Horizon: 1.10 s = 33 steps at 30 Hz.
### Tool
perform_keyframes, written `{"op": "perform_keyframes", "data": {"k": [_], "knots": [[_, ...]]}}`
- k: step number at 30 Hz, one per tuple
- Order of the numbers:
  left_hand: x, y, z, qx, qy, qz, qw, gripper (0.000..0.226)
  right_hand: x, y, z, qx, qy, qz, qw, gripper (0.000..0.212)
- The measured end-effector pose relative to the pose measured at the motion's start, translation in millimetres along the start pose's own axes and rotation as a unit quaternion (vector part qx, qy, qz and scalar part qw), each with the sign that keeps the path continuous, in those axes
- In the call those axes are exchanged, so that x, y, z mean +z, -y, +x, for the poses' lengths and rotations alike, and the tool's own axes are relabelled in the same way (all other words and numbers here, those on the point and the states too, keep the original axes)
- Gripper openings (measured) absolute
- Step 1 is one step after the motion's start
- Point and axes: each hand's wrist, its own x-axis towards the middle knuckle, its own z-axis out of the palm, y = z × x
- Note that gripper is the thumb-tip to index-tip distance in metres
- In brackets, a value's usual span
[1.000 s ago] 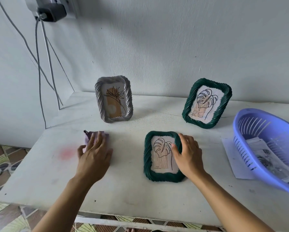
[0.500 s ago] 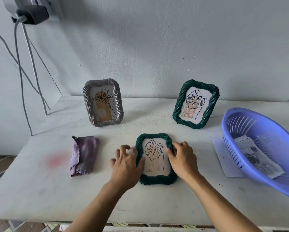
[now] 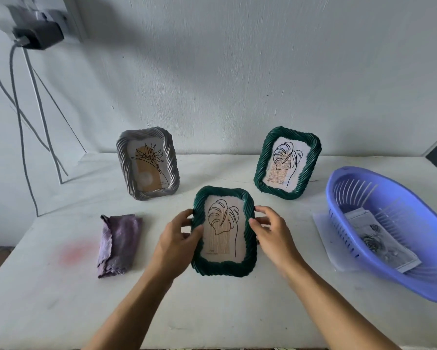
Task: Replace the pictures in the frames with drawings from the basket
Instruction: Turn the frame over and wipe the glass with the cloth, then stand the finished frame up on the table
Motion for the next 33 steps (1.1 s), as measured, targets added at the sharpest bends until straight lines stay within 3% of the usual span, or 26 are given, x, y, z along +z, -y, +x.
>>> {"op": "perform_keyframes", "data": {"k": [4,10,17,33], "knots": [[-18.5,-21.9,15.5,0.020,0.005,-0.045,0.999,0.038,-6.8,27.2,12.3,0.032,0.027,0.125,0.991,0.024],[-30.6,-43.4,51.7,0.040,0.001,-0.019,0.999,0.037,-4.7,63.6,49.5,0.028,0.045,0.125,0.991,0.025],[-25.1,-48.8,85.2,0.007,0.013,-0.090,0.996,0.038,2.7,73.8,87.8,0.027,0.038,0.143,0.989,0.027],[13.0,-67.9,180.6,0.120,-0.083,-0.018,0.989,0.048,42.2,94.6,179.7,-0.135,-0.109,0.102,0.980,0.034]]}}
